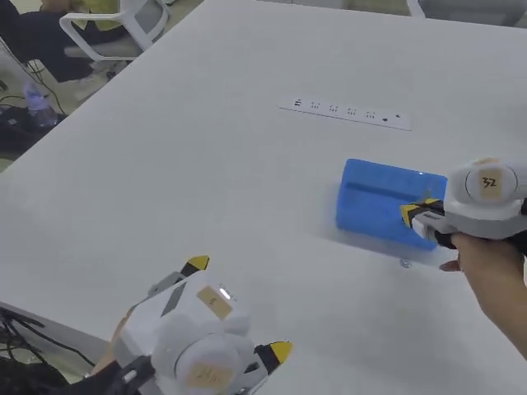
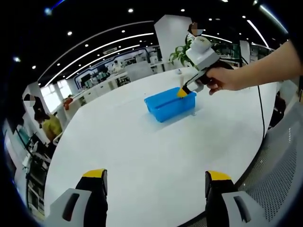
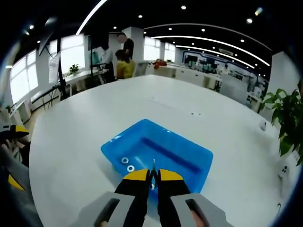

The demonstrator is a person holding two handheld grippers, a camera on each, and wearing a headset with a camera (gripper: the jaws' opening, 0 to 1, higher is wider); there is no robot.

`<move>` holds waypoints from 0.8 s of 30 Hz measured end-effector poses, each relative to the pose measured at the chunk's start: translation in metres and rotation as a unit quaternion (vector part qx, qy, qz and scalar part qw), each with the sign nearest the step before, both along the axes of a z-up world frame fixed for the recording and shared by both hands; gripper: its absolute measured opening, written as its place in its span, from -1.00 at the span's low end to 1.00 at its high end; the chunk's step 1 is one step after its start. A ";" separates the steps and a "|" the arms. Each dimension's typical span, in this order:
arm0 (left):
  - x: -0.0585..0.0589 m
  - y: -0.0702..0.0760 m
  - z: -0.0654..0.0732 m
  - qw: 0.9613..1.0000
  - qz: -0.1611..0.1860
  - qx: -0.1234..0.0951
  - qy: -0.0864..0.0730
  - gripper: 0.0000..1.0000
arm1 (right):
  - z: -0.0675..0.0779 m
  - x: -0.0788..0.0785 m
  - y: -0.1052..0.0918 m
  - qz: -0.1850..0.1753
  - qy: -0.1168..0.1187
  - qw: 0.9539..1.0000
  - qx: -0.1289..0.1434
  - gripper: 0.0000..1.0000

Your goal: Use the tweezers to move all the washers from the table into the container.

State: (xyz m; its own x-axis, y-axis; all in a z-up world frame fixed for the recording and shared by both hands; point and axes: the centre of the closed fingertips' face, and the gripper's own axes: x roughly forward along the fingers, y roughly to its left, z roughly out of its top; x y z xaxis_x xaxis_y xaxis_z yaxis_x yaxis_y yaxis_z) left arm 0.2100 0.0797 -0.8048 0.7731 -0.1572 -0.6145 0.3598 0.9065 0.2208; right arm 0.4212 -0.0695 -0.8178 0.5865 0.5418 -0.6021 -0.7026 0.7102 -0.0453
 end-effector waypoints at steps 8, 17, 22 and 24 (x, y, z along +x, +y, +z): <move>0.000 0.001 0.000 1.000 0.002 0.003 0.000 0.74 | 0.019 0.001 -0.003 -0.027 -0.002 0.999 0.040 -0.94; 0.000 0.001 0.001 1.000 0.002 0.007 -0.001 0.74 | 0.065 -0.014 -0.013 -0.053 -0.016 0.992 0.116 -0.94; 0.000 0.001 0.001 1.000 0.000 0.007 -0.001 0.74 | 0.075 -0.027 -0.014 -0.052 -0.008 0.988 0.143 -0.94; 0.000 0.001 0.001 1.000 0.001 0.007 -0.002 0.74 | 0.071 -0.035 -0.015 -0.051 -0.002 0.989 0.142 -0.94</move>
